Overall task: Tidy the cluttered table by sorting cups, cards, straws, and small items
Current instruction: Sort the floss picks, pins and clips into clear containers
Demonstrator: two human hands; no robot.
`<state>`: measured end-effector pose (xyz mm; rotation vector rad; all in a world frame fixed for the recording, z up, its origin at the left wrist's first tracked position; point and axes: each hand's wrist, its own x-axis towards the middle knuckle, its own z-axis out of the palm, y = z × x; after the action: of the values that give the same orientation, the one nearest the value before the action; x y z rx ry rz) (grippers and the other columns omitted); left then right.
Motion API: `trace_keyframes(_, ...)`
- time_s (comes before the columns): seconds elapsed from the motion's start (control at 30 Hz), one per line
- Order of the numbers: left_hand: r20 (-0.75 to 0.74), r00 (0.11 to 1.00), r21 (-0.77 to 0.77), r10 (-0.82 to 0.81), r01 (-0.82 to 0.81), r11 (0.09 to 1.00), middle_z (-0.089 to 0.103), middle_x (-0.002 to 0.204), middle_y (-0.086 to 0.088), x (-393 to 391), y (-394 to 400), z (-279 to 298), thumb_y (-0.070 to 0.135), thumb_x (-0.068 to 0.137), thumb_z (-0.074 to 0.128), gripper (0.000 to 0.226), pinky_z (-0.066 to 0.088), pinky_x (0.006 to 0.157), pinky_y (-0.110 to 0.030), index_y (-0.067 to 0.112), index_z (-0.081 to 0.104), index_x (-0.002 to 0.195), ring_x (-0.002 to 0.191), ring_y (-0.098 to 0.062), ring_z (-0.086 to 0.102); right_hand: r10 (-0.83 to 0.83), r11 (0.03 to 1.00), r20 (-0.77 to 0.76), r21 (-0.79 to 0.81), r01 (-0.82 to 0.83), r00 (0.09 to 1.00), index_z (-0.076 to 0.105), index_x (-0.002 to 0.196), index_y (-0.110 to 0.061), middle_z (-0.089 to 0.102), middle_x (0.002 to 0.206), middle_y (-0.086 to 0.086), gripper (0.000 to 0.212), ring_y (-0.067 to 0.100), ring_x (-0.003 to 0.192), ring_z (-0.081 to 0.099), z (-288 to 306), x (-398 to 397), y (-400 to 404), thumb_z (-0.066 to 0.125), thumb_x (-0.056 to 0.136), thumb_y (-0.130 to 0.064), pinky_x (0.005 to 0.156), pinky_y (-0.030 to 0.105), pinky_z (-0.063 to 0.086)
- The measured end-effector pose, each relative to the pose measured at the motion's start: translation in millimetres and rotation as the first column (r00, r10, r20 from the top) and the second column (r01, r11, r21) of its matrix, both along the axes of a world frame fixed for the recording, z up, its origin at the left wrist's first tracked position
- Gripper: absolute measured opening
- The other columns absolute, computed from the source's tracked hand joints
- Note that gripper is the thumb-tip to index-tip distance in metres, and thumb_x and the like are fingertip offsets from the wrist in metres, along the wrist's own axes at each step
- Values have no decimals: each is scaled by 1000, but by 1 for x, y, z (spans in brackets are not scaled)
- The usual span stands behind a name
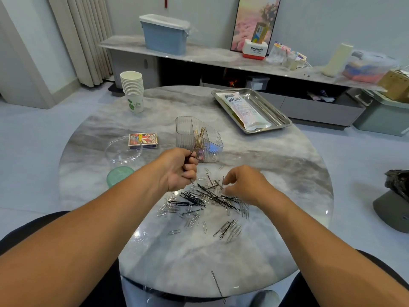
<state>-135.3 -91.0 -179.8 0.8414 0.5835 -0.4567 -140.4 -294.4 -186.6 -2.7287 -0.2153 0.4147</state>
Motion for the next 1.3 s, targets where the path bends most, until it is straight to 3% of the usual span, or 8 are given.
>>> trace_keyframes(0.17,-21,999,-104,29,-31,994,44,60,-1,0,0,4,13,103,29,29,19,33,-17,13,45,79,39,-8,30,143,956,-49,-252,-151,989,67,104,-30,66,98,-11,35,17,100,61,-9,-8,8,85,75,-39,92,36,37)
trace_keyframes(0.37,2,1000,-118,-11,12,993,45,63,0,-4,-1,7,13,102,29,24,20,32,-18,13,47,86,40,-8,30,210,924,8,-329,-195,978,65,82,-22,69,88,-2,12,23,92,64,-18,-2,9,76,87,-26,85,36,43)
trace_keyframes(0.5,11,999,-73,-42,43,996,41,62,2,-9,-1,10,13,100,30,25,19,35,-17,11,53,93,43,-7,29,286,881,62,-408,-237,956,66,92,-15,65,92,3,8,27,86,63,-18,-3,8,63,84,-17,72,33,44)
trace_keyframes(0.63,7,995,-25,-103,103,994,42,62,2,-11,-5,10,33,108,31,37,20,37,-16,10,56,95,46,-6,30,359,851,86,-438,-289,929,62,99,-14,59,101,5,14,28,88,59,-17,-3,8,61,84,-14,75,36,47)
trace_keyframes(0.8,14,992,-17,-126,127,992,50,67,-2,-13,-10,9,56,106,26,59,31,37,-16,7,57,112,50,-7,38,380,810,75,-509,-292,922,43,68,-18,50,75,0,25,26,75,55,-15,-4,13,61,83,-9,64,33,40)
trace_keyframes(1.0,-2,991,-83,-132,131,988,59,77,-13,-17,-12,6,66,100,27,75,55,50,-23,-2,56,116,61,-16,58,357,808,48,-517,-283,933,35,67,-18,43,72,-1,33,24,72,51,-12,-7,14,63,86,-14,64,30,41)
trace_keyframes(1.13,-26,996,-93,-85,82,992,61,96,-24,-18,-8,2,63,100,33,78,64,62,-40,-9,53,125,74,-33,70,179,923,2,-348,-167,984,51,65,-13,53,66,1,23,21,59,49,-13,-1,5,68,77,-21,53,26,38)
trace_keyframes(1.3,-48,992,-44,-115,113,993,60,107,-26,-17,-6,-3,65,99,32,80,62,67,-48,-8,52,123,86,-41,71,-136,946,-119,281,165,984,63,69,-9,58,62,2,22,16,58,51,0,11,-6,74,79,-24,57,26,43)
